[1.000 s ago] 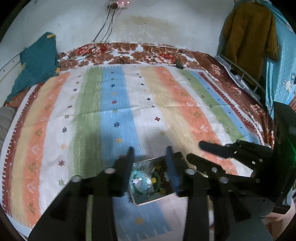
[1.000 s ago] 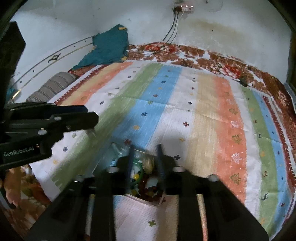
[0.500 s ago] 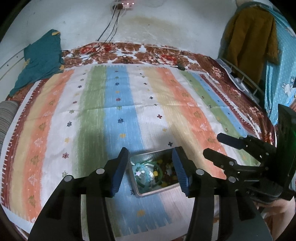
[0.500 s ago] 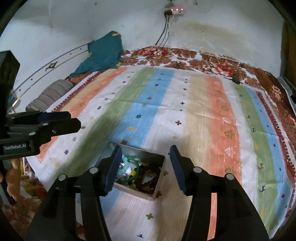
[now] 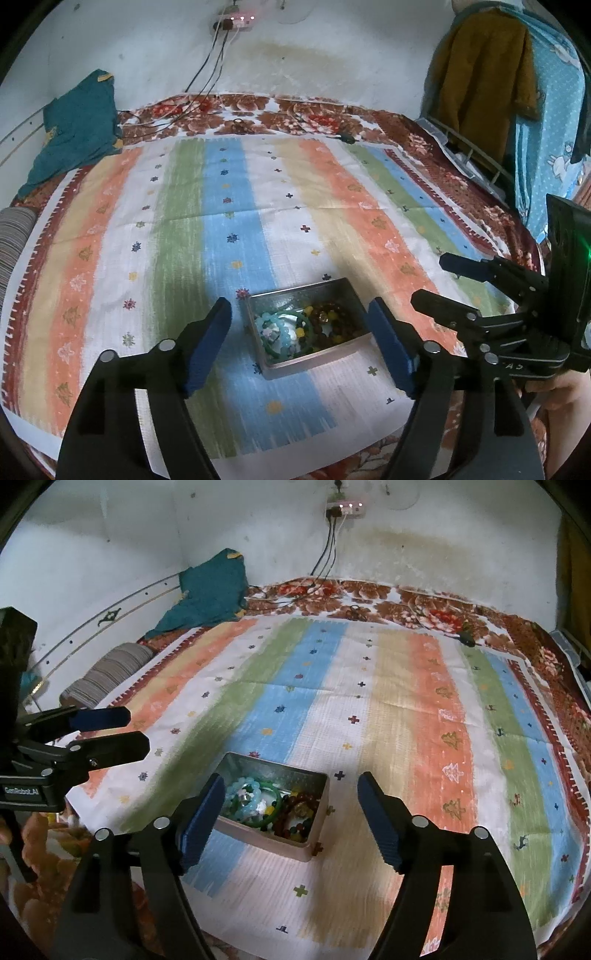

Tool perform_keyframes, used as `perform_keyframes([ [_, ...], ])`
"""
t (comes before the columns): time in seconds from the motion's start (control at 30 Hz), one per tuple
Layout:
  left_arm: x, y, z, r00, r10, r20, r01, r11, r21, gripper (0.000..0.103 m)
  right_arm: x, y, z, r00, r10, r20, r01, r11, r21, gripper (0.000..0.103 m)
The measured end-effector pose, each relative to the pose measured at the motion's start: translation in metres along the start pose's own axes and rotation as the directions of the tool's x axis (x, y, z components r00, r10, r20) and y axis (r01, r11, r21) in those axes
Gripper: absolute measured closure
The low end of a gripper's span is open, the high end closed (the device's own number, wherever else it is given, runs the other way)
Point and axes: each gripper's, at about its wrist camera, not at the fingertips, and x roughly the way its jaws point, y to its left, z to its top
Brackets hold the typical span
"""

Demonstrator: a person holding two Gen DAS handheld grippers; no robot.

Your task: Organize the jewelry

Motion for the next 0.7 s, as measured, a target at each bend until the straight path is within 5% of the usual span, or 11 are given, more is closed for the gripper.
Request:
perform_keyframes([
  [0.23,-0.013,-0.017,-0.015,0.998,0.051,0.044,-0.053,0.997,0.052,0.007,-0.01,-0.002,-0.009,1.0,0.02,-0.005,-0.02,1.0,0.011,0.016],
  [0.7,-0.027,-0.019,-0.035,0.994,0.095,0.059,-0.098,0.994,0.051,0.006,-0.031,0.003,-0.021,0.998,0.046,0.033,-0.046,0.999,-0.005,0.006],
])
